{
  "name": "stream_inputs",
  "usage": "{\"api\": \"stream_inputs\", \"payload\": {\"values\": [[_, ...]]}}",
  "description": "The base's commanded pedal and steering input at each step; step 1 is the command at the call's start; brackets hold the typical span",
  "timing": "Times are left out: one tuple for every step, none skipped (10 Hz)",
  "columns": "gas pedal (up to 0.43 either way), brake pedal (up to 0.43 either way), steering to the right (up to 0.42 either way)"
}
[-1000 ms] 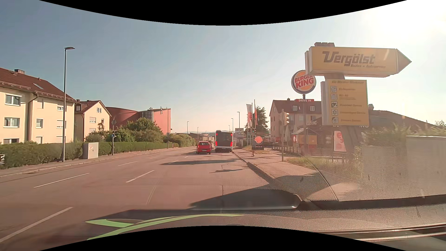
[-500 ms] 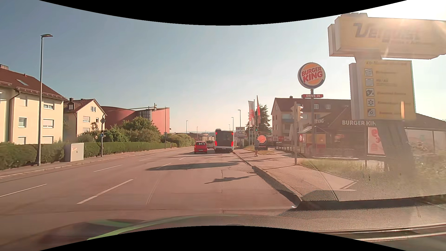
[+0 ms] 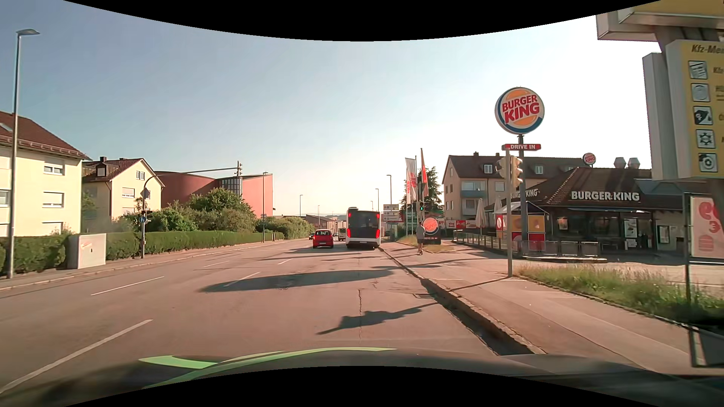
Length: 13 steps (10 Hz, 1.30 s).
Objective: Follow the waypoints while adhering to traffic rules and regulations
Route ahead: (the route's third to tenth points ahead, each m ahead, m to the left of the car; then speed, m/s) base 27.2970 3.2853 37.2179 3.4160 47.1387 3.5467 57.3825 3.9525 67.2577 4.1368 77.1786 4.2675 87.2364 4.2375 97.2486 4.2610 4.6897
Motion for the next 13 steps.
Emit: {"api": "stream_inputs", "payload": {"values": [[0.000,0.091,0.007],[0.000,0.098,0.007],[0.000,0.098,0.007],[0.000,0.116,0.007],[0.000,0.116,0.007],[0.000,0.116,0.006],[0.000,0.122,0.004],[0.000,0.128,0.003],[0.000,0.128,0.003],[0.000,0.128,0.003],[0.000,0.128,0.003],[0.000,0.128,-0.002],[0.000,0.134,-0.007]]}}
